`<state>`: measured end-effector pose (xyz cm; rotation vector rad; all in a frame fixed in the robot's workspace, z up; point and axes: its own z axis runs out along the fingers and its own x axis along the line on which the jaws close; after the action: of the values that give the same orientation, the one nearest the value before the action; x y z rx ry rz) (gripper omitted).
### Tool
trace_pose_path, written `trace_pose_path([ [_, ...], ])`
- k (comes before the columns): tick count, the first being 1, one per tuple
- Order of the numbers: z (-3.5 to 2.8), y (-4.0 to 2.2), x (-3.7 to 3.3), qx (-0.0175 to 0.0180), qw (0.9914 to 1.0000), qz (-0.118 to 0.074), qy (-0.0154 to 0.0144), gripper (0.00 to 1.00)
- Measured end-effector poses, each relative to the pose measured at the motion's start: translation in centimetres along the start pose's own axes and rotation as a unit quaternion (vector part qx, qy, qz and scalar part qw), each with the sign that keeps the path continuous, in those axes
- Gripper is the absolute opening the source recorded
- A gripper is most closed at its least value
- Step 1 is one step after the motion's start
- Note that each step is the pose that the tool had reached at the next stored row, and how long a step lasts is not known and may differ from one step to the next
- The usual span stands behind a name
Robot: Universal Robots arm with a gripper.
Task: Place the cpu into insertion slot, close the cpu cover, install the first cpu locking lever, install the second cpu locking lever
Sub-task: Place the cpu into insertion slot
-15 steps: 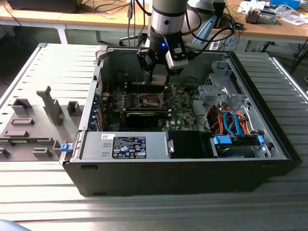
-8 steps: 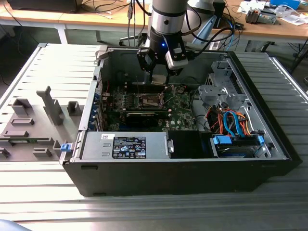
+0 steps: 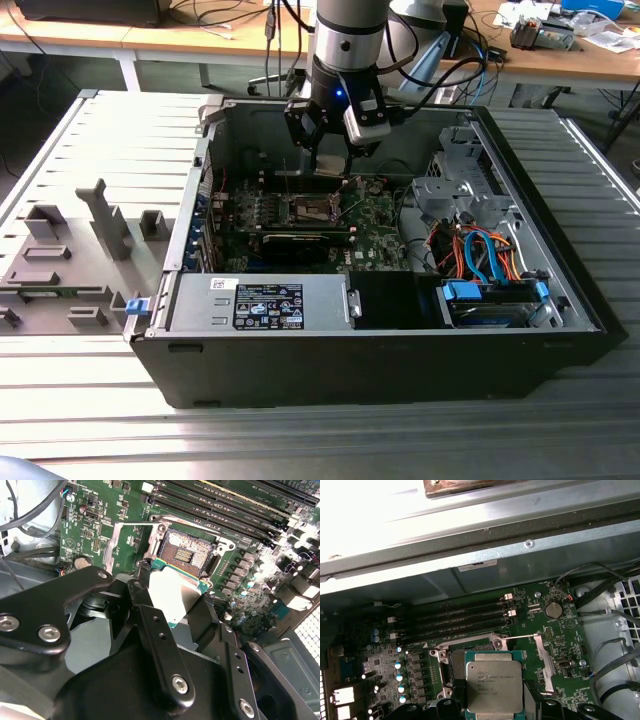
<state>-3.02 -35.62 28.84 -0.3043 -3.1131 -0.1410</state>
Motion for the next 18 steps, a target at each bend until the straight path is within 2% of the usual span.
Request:
trace_pose_path([
  [18,0.00,0.00,0.00,-0.0001,0.99998,0.006,-0.0005,0.54],
])
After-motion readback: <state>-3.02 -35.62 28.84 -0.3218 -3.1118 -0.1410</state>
